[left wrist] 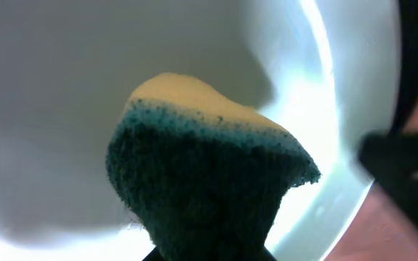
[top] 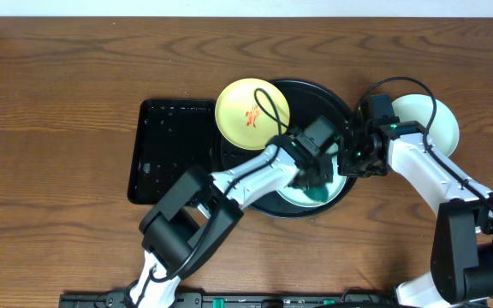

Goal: Clean dirty plates on tray and stack at the side
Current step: 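Scrub the pale green plate held by the right gripper with the sponge, then move the sponge back over the black rectangular tray with the left gripper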

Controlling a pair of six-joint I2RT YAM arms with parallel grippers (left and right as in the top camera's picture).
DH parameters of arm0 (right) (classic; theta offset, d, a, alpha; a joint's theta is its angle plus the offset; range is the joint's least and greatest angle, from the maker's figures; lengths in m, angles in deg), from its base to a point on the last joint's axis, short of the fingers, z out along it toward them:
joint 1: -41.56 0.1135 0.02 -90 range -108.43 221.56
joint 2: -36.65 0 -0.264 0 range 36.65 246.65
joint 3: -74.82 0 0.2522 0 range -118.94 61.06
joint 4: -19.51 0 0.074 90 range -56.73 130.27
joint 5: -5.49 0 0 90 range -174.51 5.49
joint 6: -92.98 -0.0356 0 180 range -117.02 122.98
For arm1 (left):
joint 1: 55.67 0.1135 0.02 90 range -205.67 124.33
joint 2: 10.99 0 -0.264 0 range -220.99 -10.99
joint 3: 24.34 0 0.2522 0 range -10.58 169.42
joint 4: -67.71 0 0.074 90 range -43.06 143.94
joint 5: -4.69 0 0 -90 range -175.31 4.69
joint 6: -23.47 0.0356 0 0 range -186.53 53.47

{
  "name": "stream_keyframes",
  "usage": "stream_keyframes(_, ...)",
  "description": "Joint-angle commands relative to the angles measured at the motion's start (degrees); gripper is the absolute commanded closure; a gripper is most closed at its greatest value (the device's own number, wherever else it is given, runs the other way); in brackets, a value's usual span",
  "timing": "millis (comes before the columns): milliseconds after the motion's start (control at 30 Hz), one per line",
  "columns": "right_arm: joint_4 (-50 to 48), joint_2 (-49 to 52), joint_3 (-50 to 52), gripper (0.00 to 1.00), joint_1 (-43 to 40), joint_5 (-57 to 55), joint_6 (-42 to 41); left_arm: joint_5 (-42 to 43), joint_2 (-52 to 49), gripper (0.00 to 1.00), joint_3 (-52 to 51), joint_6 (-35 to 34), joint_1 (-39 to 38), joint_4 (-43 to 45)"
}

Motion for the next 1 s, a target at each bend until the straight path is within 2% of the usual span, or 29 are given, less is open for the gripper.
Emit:
stream_keyframes(0, -0.4, 0.0, -0.4, 0.99, 0.3, 0.7, -0.5, -5.5, -0.8, 0.93, -1.1, 6.3, 2.2, -3.6)
stream_keyframes(267, -0.7, 0.0, -0.4, 0.99, 0.3, 0.7, -0.5, -8.7, 10.1, 0.93, -1.1, 17.3, 9.3, -5.7)
stream_keyframes(467, -1.6, 0.0, -0.4, 0.99, 0.3, 0.7, -0.5, -8.7, 19.4, 0.93, -1.1, 21.6, 17.3, -11.7)
stream_keyframes(633, -2.4, 0.0, -0.4, 0.98, 0.3, 0.7, -0.4, -10.1, 21.7, 0.93, -1.1, 23.2, 27.3, -19.1)
stream_keyframes(700, -3.1, 0.0, -0.4, 0.82, 0.3, 0.7, -0.4, -10.5, 21.4, 0.93, -1.1, 23.2, 32.0, -21.2)
stream_keyframes(733, -3.7, 0.0, -0.4, 0.78, 0.3, 0.7, -0.4, -10.5, 21.2, 0.93, -1.1, 23.2, 34.0, -21.9)
stream_keyframes(967, -6.6, 0.7, -0.4, 0.78, 0.3, 0.7, -0.4, -10.4, 18.6, 0.92, -1.6, 25.7, 44.7, -22.8)
